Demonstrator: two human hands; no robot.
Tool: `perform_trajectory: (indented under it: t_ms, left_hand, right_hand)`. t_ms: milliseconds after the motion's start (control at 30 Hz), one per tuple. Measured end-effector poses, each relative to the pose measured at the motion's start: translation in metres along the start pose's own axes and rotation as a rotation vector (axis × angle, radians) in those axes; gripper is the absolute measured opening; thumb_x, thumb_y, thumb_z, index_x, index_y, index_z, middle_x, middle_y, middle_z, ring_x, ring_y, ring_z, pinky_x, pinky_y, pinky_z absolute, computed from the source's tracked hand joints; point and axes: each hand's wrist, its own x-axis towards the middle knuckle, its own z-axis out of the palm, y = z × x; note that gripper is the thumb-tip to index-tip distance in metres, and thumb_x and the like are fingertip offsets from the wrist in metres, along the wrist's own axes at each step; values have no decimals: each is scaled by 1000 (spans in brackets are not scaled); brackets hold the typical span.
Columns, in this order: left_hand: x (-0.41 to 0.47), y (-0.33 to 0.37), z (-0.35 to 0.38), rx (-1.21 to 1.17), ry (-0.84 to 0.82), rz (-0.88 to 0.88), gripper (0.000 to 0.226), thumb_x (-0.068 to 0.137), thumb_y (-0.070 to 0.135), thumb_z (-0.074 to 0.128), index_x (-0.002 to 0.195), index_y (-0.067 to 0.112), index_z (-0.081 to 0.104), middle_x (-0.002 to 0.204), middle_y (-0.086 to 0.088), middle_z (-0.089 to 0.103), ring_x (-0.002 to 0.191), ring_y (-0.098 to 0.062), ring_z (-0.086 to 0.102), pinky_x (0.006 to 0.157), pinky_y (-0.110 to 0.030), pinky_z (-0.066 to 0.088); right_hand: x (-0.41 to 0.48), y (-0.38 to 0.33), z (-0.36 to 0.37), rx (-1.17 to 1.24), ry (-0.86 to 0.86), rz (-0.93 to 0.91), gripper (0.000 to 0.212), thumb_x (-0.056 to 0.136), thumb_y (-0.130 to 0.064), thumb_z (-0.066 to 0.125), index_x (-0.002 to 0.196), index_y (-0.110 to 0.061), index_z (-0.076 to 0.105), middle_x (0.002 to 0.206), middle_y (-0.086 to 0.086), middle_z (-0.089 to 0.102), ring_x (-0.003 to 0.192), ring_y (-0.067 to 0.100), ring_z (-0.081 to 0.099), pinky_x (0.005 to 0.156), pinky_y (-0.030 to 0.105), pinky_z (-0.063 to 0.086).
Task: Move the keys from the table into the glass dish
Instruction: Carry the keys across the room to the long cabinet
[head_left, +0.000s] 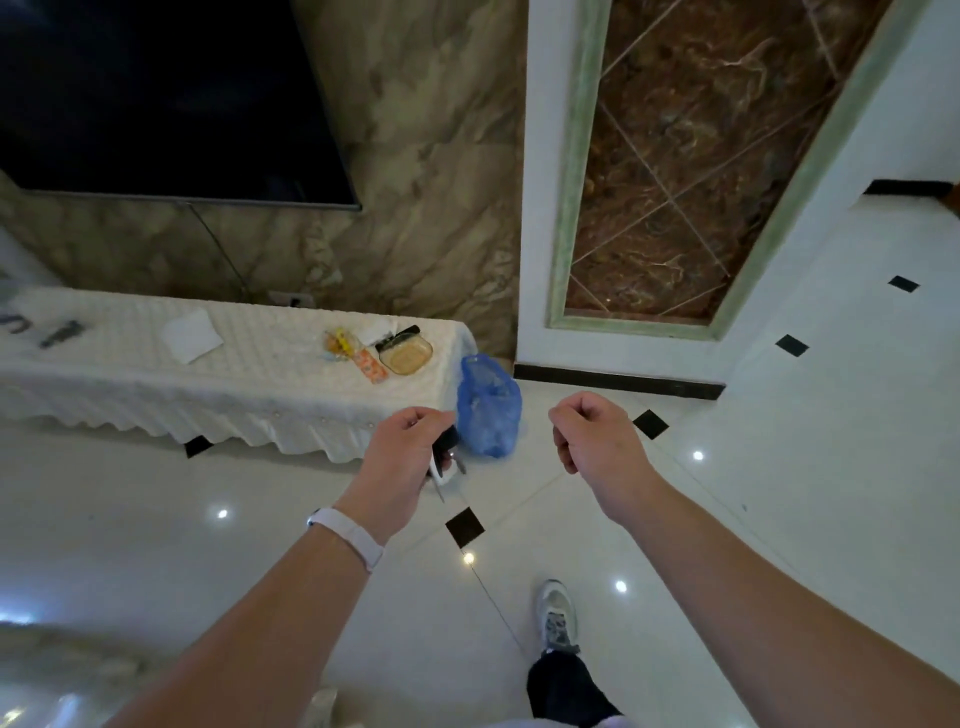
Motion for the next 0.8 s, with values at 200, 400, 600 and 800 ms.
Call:
perform_trajectory:
  t_ms: [200, 400, 600, 800]
  left_hand:
    - [76, 41, 45, 57, 80, -31, 14, 85, 17, 66, 82, 3, 65, 65, -12, 62, 58, -24, 56, 55, -32, 47]
    - [139, 71, 67, 44, 150, 0, 18, 85, 18, 66, 82, 1, 63, 64, -15, 62, 51, -22, 53, 55, -34, 43]
    - [184, 98, 53, 21, 241, 0, 18, 85, 21, 66, 81, 3, 64, 70, -19, 61, 56, -24, 55, 57, -34, 44]
    - [243, 108, 22, -12, 262, -34, 16, 85, 20, 66, 76, 7, 63, 58, -10, 60, 53, -21, 54, 54, -32, 45]
  right_hand:
    - [107, -31, -7, -9, -69, 47, 14, 86, -16, 57, 80, -5, 62, 64, 8, 58, 54, 18, 49, 48, 29, 42]
    - [204, -56, -3, -33, -153, 72, 14, 86, -16, 56, 76, -9, 62, 61, 6, 58, 49, 15, 49, 44, 25, 40]
    - [260, -73, 34, -69, -251, 74, 14, 87, -19, 58, 75, -13, 64, 50, -3, 58, 42, 8, 50, 44, 23, 45]
    - [319, -78, 84, -156, -286, 41, 15, 88, -21, 58, 78, -13, 64, 53, -4, 60, 46, 8, 54, 47, 21, 47]
